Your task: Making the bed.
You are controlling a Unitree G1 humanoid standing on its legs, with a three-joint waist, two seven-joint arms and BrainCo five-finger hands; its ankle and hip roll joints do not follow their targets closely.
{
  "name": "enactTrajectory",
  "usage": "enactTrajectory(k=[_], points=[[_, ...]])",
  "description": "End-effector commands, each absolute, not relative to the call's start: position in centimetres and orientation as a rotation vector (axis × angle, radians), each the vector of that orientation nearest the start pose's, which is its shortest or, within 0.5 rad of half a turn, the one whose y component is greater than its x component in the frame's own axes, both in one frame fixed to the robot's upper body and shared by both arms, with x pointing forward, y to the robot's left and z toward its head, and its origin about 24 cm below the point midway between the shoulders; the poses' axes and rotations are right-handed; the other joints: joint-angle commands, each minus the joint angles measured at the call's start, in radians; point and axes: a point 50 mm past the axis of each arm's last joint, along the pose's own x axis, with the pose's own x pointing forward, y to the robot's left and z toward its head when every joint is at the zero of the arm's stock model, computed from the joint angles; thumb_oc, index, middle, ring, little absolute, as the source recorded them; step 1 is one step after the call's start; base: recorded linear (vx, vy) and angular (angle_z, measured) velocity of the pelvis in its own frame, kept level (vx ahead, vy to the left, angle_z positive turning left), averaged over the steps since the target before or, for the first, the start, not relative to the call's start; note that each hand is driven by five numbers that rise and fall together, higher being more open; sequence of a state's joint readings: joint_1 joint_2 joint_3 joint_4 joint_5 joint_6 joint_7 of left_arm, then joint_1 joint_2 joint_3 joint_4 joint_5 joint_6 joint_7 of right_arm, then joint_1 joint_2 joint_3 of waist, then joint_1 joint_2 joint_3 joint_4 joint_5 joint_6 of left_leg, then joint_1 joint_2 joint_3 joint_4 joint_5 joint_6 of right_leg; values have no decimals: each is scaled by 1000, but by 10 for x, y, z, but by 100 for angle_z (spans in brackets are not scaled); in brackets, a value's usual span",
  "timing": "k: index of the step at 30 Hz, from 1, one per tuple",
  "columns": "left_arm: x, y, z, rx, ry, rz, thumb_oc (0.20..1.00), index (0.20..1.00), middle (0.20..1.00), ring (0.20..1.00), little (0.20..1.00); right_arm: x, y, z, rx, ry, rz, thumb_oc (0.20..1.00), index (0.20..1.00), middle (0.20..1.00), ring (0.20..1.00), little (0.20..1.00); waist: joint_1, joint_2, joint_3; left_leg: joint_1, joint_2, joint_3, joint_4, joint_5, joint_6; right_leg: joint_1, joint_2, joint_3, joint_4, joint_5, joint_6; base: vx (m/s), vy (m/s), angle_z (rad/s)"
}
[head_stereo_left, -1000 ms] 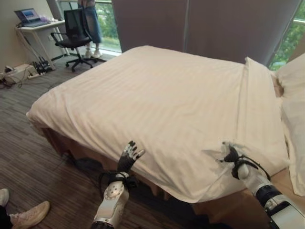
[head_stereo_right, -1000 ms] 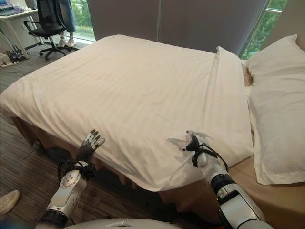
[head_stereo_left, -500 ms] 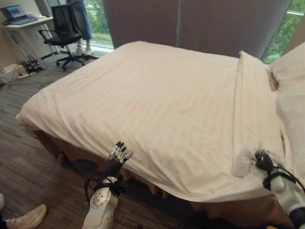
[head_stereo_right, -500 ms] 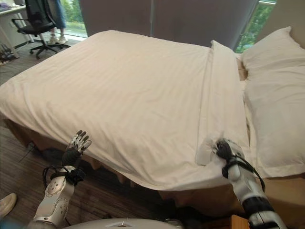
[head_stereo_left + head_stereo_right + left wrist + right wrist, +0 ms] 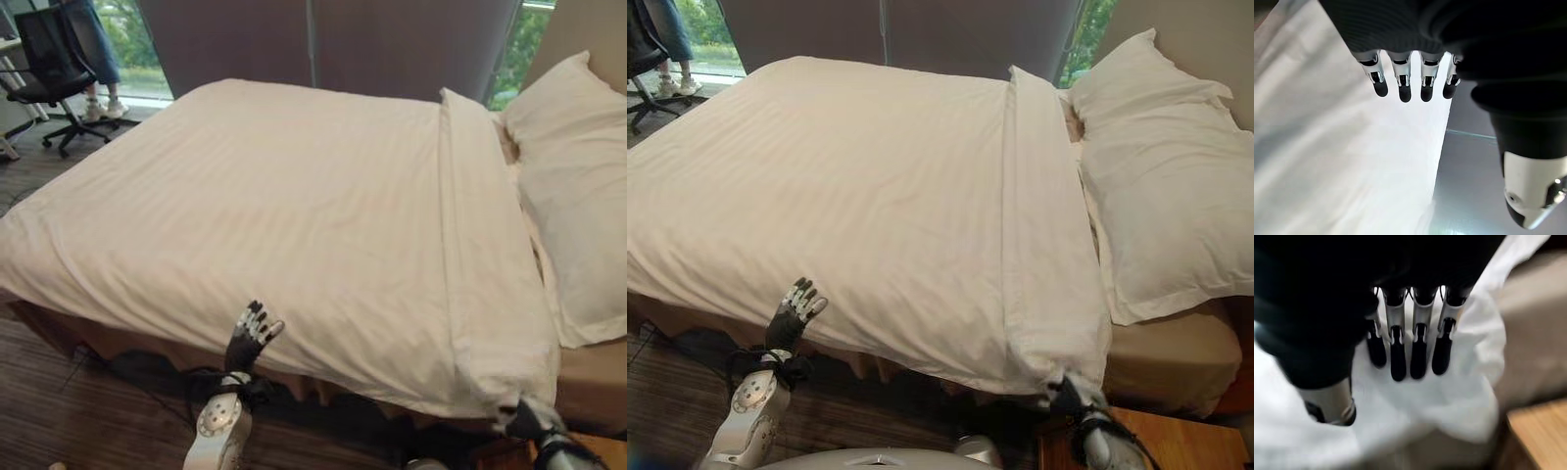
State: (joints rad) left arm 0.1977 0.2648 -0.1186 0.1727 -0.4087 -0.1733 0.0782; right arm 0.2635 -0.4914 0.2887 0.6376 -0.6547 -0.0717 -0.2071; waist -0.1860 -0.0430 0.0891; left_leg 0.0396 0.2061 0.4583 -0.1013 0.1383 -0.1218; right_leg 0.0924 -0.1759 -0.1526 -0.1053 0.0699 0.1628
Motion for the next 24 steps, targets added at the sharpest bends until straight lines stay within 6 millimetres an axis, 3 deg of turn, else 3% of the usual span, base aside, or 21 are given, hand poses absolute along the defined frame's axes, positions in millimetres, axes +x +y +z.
enactTrajectory(k=[1,5,8,9,11,12,13,14,17,19,24], points=[[219,199,6,-82,45,81,1000,1000,1000,1000,1000,136,-250,-105,-1215,619,277,1000,1000,1000,1000,1000,2,-13,50,107,4,7,14,-94,-32,-58,-65,5,18,33,43,0,0,0],[224,193,10,-81,28,57,1000,1000,1000,1000,1000,120,-258,-126,-1206,797,213,1000,1000,1000,1000,1000,10,-20,50,103,2,4,14,-93,-31,-58,-67,1,18,35,43,0,0,0],[224,195,15,-88,20,57,1000,1000,1000,1000,1000,126,-276,-122,-1225,859,96,1000,1000,1000,1000,1000,25,-23,41,99,1,-1,14,-96,-28,-55,-70,-6,18,35,44,0,0,0],[224,197,16,-88,16,60,1000,1000,1000,1000,1000,135,-283,-114,-1221,828,41,1000,1000,1000,1000,1000,28,-25,39,99,0,-3,14,-97,-28,-53,-69,-8,18,35,44,0,0,0],[226,203,24,-97,-10,72,1000,1000,1000,1000,1000,173,-309,-75,-1244,673,-144,1000,1000,1000,1000,1000,30,-30,32,100,-1,-3,14,-98,-26,-51,-70,-10,18,40,45,0,0,0],[226,203,24,-98,-10,71,1000,1000,1000,1000,1000,173,-310,-74,-1244,674,-144,1000,1000,1000,1000,1000,31,-29,32,100,-1,-3,14,-98,-26,-50,-70,-10,18,40,45,0,0,0],[227,205,26,-104,-16,84,1000,1000,1000,1000,1000,199,-325,-38,-1262,535,-277,1000,1000,1000,1000,1000,30,-31,28,100,-1,-4,14,-100,-25,-50,-71,-11,18,41,46,0,0,0],[227,205,26,-105,-16,83,1000,1000,1000,1000,1000,198,-325,-38,-1263,536,-278,1000,1000,1000,1000,1000,31,-30,28,100,-1,-4,14,-100,-25,-50,-71,-11,18,41,46,0,0,0],[231,206,28,-121,-23,97,1000,1000,1000,1000,1000,239,-338,23,-1282,316,-474,1000,1000,1000,1000,1000,36,-30,19,101,-2,-5,14,-102,-23,-47,-72,-13,18,43,45,0,0,0],[234,207,28,-133,-17,103,1000,1000,1000,1000,1000,259,-336,53,-1270,196,-549,1000,1000,1000,1000,1000,46,-29,17,100,-2,-7,14,-101,-21,-46,-71,-13,18,44,44,0,0,0],[234,210,27,-157,-7,102,1000,1000,1000,1000,1000,280,-333,75,-1269,146,-575,1000,1000,1000,1000,1000,67,-30,17,98,1,-13,14,-99,-22,-40,-70,-20,18,41,40,6,-2,3]])
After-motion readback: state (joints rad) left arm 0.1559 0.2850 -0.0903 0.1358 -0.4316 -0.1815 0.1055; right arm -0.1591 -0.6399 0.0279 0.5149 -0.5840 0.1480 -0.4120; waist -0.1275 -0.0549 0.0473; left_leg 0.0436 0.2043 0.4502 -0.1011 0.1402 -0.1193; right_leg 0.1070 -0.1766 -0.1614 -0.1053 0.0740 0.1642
